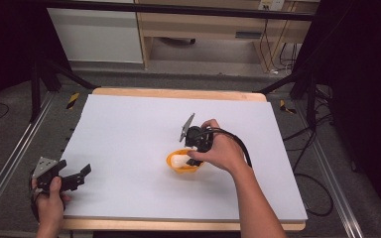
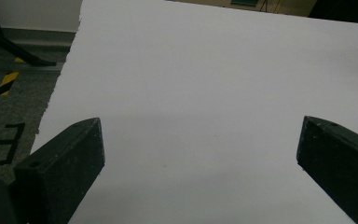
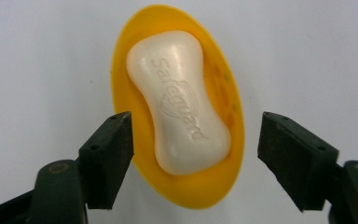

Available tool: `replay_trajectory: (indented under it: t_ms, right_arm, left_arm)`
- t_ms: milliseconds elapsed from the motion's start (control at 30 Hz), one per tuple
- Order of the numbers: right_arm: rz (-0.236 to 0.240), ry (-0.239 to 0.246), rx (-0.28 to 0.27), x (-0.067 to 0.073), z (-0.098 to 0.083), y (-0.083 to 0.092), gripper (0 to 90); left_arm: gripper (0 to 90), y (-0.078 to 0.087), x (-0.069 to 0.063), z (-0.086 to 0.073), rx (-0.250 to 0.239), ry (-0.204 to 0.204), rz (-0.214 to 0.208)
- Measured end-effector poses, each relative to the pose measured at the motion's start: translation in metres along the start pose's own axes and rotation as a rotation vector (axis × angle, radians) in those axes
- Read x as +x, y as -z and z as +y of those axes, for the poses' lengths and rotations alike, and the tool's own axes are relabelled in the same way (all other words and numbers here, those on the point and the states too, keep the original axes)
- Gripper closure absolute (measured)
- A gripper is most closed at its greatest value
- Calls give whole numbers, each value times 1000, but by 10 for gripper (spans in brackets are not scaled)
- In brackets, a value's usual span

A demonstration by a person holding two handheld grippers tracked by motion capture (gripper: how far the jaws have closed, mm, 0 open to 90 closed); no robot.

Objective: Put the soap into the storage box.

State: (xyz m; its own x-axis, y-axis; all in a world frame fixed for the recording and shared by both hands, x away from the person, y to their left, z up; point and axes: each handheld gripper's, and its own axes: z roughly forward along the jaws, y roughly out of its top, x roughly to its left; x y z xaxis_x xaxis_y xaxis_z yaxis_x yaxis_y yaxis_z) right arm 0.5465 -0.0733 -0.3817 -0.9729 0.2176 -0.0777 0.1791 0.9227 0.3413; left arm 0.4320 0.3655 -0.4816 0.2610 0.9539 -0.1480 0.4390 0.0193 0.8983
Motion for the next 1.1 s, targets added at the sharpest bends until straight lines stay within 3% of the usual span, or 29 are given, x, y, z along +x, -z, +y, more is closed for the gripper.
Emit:
replay_trajectory:
  t_ms: [67, 133, 367, 500, 833, 1100]
  right_arm:
    - [-20, -53, -22, -2, -9, 4, 171]
    - [-37, -69, -35, -3, -15, 5, 126]
    - [-49, -167, -56, -2, -34, 5, 40]
    - [-47, -218, -110, -5, -53, 3, 6]
    - [-80, -333, -190, -5, -93, 5, 4]
    - [-97, -389, -224, -1, -119, 5, 4]
  left_arm:
    - [3, 0, 0, 0, 1, -3, 1]
    - [3, 0, 0, 0, 3, -4, 1]
    - [3, -1, 0, 0, 3, -6, 2]
    - [3, -1, -1, 0, 5, -8, 4]
    - [3, -1, -1, 0, 7, -10, 3]
    - [4, -1, -1, 0, 3, -8, 4]
